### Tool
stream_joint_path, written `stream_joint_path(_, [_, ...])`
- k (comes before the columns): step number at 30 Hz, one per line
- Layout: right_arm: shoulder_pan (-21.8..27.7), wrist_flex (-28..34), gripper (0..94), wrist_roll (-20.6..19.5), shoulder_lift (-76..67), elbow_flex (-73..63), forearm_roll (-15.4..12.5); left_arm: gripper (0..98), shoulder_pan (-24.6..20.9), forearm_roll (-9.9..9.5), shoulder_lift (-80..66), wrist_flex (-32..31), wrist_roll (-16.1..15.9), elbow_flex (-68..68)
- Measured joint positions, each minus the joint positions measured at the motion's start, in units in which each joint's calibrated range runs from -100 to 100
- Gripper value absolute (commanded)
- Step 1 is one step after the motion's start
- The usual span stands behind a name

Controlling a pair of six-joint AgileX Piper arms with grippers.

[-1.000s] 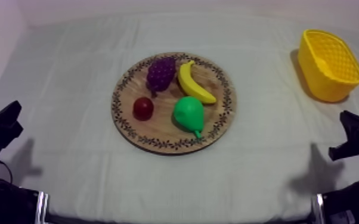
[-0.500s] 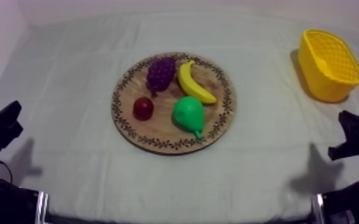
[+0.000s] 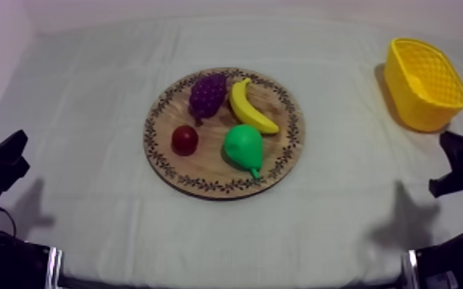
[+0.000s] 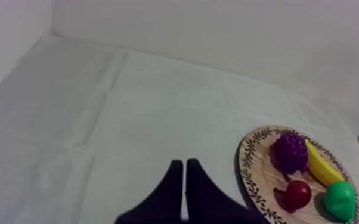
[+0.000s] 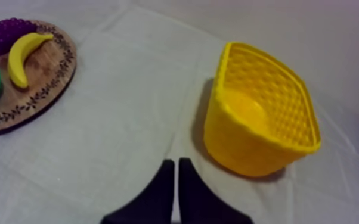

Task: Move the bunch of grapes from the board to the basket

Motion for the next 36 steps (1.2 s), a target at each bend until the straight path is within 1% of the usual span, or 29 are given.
stream_joint_path(4, [-1.9,0.7,0.2,-0.2,7.1,-7.5,0.6,0.1,0.0,0.00,0.0,0.0,0.0,0.0])
stream_joint_path(10, [-5.8,3.9,0.2,-2.8,18.9,-20.7,2.3,0.1,0.0,0.00,0.0,0.0,0.0,0.0])
stream_joint_path(15, [-8.9,8.8,0.2,-4.5,29.0,-33.2,2.9,0.1,0.0,0.00,0.0,0.0,0.0,0.0])
stream_joint_path(19, [-11.9,13.1,0.2,-6.6,37.1,-43.4,4.1,0.1,0.0,0.00,0.0,0.0,0.0,0.0])
stream_joint_path(27, [-16.6,21.9,0.2,-10.3,52.2,-62.9,4.3,0.1,0.0,0.00,0.0,0.0,0.0,0.0])
stream_joint_path(32, [-19.7,26.9,0.2,-13.3,61.0,-74.1,6.0,0.1,0.0,0.00,0.0,0.0,0.0,0.0])
stream_joint_path(36, [-22.5,28.6,0.2,-16.3,66.8,-81.2,8.2,0.1,0.0,0.00,0.0,0.0,0.0,0.0])
